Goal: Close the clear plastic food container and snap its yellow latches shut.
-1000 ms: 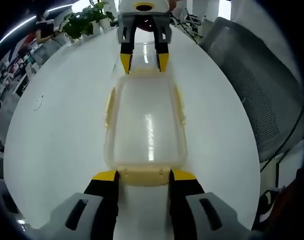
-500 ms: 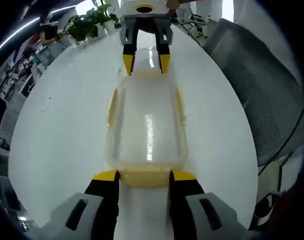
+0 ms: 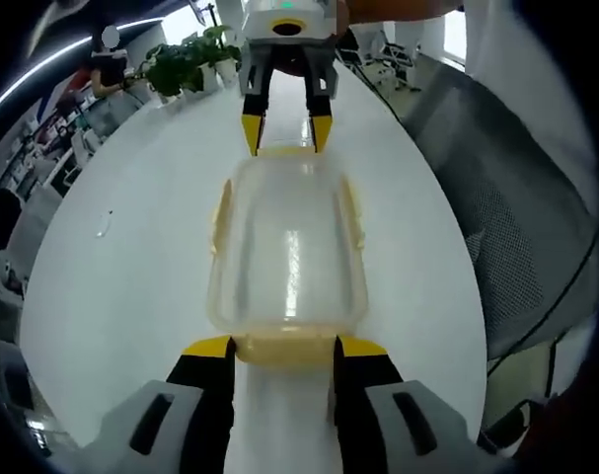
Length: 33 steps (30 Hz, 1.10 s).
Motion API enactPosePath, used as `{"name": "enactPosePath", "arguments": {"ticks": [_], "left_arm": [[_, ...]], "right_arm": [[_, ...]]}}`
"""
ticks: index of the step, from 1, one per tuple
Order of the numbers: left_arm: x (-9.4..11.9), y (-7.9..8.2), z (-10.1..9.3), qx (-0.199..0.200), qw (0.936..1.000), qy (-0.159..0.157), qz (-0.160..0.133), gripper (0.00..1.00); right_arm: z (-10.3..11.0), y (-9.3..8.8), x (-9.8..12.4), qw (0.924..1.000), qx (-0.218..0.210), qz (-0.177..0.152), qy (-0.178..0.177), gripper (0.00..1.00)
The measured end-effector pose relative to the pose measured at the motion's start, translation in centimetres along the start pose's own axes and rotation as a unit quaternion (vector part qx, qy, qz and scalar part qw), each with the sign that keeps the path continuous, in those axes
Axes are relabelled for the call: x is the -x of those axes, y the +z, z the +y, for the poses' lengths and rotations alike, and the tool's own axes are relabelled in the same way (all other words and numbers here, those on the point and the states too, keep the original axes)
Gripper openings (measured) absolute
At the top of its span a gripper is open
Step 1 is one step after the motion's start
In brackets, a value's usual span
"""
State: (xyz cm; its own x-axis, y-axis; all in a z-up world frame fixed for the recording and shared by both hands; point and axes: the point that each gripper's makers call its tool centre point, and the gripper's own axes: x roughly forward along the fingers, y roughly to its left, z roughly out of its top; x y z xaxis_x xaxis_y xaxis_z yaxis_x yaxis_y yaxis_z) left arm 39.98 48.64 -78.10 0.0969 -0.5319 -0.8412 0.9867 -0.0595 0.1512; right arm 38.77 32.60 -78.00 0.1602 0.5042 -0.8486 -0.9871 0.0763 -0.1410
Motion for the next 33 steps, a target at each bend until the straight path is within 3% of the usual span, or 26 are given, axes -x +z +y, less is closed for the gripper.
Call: {"name": "enactPosePath", "arguments": {"ticks": [14, 33], "left_arm": [[0.7, 4.7, -0.1, 0.001, 0.9996, -0.008, -0.027, 0.38], [-1.6, 9.7, 1.0, 0.004, 0.9980, -0.016, -0.061, 0.38]], "right_arm": [[-0.2, -1.6, 3.3, 0.9999, -0.007, -0.004, 0.011, 0.38], [-0.8, -6.2, 7.2, 0.9995, -0.009, 0.024, 0.017, 0.38]]}}
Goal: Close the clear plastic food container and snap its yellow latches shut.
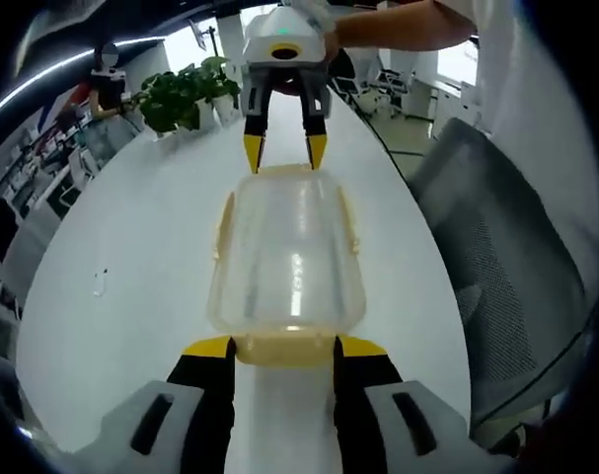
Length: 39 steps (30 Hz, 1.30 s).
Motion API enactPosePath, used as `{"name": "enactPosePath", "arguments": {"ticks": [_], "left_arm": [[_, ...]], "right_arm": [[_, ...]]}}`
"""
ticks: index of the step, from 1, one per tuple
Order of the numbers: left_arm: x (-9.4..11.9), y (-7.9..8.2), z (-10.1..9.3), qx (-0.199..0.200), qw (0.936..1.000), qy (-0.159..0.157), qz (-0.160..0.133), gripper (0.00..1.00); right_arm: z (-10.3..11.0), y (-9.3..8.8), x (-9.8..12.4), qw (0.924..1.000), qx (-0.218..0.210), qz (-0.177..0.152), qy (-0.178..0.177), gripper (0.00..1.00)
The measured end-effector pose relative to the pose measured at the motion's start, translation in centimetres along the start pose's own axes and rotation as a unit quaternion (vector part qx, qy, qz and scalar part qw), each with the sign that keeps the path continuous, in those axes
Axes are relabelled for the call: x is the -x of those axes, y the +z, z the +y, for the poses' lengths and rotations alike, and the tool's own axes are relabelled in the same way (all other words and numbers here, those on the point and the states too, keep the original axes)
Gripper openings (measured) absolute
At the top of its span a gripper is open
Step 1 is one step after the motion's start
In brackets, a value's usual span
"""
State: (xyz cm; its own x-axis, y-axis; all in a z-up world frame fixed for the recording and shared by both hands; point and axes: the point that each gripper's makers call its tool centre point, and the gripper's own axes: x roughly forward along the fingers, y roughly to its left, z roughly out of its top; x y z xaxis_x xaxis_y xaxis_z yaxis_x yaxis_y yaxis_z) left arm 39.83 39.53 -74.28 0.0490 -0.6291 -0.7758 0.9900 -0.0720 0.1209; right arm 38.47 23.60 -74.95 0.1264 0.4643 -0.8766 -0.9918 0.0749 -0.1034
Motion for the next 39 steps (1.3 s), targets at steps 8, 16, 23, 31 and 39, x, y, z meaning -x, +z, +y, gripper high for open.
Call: {"name": "enactPosePath", "arguments": {"ticks": [8, 16, 23, 31, 39], "left_arm": [[-1.5, 2.1, 0.6, -0.011, 0.9999, -0.004, -0.006, 0.38], [-2.8, 3.8, 1.0, -0.018, 0.9997, -0.010, -0.013, 0.38], [-3.8, 5.0, 1.3, -0.018, 0.9996, -0.010, -0.018, 0.38], [-5.1, 6.0, 1.3, -0.014, 0.9996, -0.014, -0.022, 0.38], [-6.4, 6.9, 1.3, -0.014, 0.9994, -0.021, -0.023, 0.38]], "right_arm": [[-0.2, -2.2, 1.2, 0.9999, -0.007, 0.008, -0.004, 0.38], [-0.4, -4.2, 2.0, 0.9998, -0.017, 0.012, -0.005, 0.38], [-0.7, -5.6, 2.8, 0.9996, -0.021, 0.018, -0.005, 0.38], [-0.7, -7.1, 3.4, 0.9994, -0.025, 0.023, 0.000, 0.38], [-0.6, -8.6, 3.9, 0.9991, -0.031, 0.030, 0.004, 0.38]]}}
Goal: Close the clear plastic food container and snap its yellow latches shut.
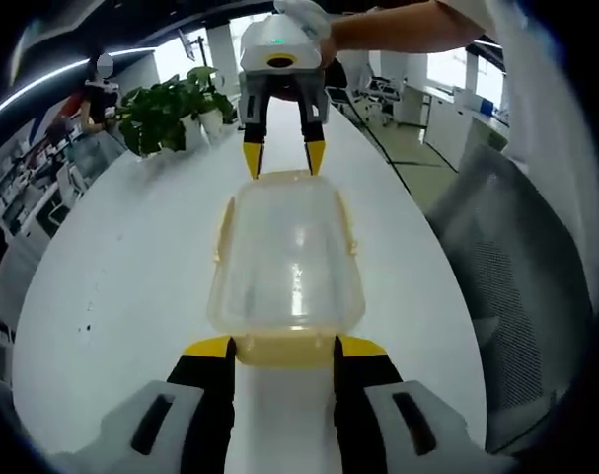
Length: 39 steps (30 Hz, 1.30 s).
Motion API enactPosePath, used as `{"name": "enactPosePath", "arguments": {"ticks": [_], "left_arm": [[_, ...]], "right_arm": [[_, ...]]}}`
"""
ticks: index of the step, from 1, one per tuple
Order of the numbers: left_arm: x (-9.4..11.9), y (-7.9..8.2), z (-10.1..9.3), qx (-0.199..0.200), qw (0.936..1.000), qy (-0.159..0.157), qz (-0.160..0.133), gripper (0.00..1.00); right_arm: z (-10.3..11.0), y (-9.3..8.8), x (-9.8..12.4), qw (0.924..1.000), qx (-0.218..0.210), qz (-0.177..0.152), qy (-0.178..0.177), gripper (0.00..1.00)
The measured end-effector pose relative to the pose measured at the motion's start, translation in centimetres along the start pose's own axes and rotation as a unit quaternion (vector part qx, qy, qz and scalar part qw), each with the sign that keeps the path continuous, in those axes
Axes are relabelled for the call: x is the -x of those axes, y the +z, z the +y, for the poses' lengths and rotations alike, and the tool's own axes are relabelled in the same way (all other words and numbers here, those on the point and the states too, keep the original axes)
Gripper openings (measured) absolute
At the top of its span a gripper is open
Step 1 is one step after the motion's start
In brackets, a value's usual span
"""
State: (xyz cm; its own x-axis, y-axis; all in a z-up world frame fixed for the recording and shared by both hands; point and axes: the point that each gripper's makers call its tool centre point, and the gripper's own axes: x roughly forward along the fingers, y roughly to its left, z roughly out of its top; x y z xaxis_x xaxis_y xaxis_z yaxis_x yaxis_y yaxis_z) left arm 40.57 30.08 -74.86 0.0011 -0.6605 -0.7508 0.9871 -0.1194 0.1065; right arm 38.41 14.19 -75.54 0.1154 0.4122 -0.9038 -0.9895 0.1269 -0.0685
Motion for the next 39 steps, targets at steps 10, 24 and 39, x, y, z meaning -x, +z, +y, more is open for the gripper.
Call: {"name": "enactPosePath", "arguments": {"ticks": [10, 24, 39], "left_arm": [[-1.1, -0.2, 0.0, -0.002, 1.0000, -0.005, 0.007, 0.38], [-2.4, -1.1, -0.1, 0.002, 0.9999, -0.010, 0.013, 0.38], [-2.8, -1.0, 0.0, 0.001, 0.9999, -0.011, 0.006, 0.38]], "right_arm": [[0.3, -0.8, -0.3, 0.9999, -0.010, -0.006, 0.004, 0.38], [0.3, -1.3, -1.1, 0.9998, -0.017, -0.007, 0.007, 0.38], [0.3, -2.0, -1.9, 0.9998, -0.017, -0.002, 0.003, 0.38]]}}
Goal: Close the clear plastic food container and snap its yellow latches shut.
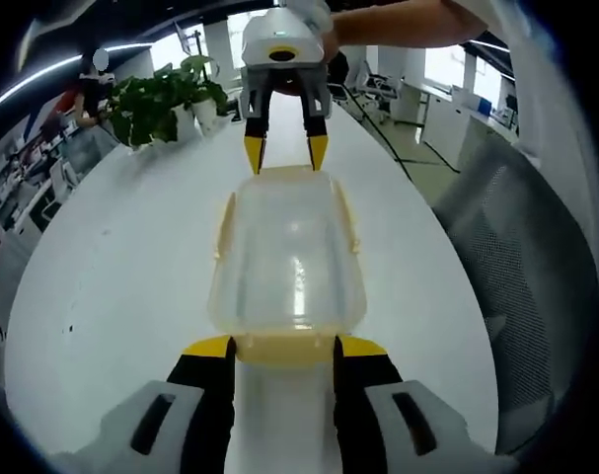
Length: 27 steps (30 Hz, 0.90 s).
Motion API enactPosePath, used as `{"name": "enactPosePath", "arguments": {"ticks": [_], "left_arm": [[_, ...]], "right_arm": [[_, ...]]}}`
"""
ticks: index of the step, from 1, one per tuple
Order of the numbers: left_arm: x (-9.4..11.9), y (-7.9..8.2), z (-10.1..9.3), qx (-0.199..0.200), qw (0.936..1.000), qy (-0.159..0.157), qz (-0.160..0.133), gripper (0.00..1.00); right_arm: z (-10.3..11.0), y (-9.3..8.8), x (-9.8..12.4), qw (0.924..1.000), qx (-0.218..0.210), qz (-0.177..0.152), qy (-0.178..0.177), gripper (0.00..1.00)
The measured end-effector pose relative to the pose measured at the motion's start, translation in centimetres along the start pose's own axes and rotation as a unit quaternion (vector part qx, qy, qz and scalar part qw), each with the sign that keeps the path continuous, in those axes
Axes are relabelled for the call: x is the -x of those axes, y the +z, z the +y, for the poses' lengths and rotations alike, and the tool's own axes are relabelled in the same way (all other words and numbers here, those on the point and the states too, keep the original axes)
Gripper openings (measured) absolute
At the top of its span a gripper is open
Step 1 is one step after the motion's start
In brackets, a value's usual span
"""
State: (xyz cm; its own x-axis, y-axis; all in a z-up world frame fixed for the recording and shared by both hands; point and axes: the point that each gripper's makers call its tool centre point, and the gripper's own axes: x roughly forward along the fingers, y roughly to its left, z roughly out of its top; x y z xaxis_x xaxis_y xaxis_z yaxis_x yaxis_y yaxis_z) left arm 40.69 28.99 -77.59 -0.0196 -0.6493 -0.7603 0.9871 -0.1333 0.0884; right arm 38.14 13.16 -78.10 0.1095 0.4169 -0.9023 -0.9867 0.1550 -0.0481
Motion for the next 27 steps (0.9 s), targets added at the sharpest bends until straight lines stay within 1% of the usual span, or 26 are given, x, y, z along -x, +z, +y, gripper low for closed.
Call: {"name": "enactPosePath", "arguments": {"ticks": [9, 14, 15, 17, 20, 22, 24, 25, 27], "left_arm": [[0.0, 0.0, 0.0, 0.003, 1.0000, 0.003, -0.001, 0.38], [0.0, 0.1, -0.1, 0.006, 1.0000, 0.000, -0.004, 0.39], [0.0, 0.1, 0.0, 0.006, 1.0000, 0.002, -0.003, 0.39], [0.1, 0.1, 0.1, 0.005, 0.9999, 0.009, -0.005, 0.39], [0.4, -0.4, 0.4, 0.006, 0.9998, 0.020, 0.002, 0.44], [0.9, -0.6, 0.3, 0.010, 0.9997, 0.023, 0.004, 0.44], [1.4, -0.4, 0.2, 0.015, 0.9995, 0.028, -0.003, 0.44], [1.7, -0.2, 0.2, 0.027, 0.9990, 0.033, -0.007, 0.44], [2.0, 0.0, 0.1, 0.051, 0.9977, 0.041, -0.015, 0.44]], "right_arm": [[-0.2, 0.0, -0.2, 0.9999, 0.004, -0.010, -0.007, 0.38], [-0.3, -0.1, -0.2, 0.9999, 0.002, -0.010, -0.014, 0.40], [-0.2, -0.1, -0.2, 0.9998, -0.008, -0.011, -0.011, 0.41], [-0.4, -0.3, -0.1, 0.9998, -0.008, -0.009, -0.018, 0.43], [-0.2, -0.2, 0.4, 0.9997, -0.011, -0.007, -0.021, 0.46], [-0.1, -0.3, 1.0, 0.9996, -0.010, -0.003, -0.025, 0.44], [-0.2, -0.4, 1.5, 0.9993, -0.020, -0.002, -0.033, 0.44], [-0.3, -0.3, 1.9, 0.9987, -0.031, -0.007, -0.041, 0.44], [-0.3, 0.1, 2.5, 0.9960, -0.070, -0.023, -0.051, 0.41]]}}
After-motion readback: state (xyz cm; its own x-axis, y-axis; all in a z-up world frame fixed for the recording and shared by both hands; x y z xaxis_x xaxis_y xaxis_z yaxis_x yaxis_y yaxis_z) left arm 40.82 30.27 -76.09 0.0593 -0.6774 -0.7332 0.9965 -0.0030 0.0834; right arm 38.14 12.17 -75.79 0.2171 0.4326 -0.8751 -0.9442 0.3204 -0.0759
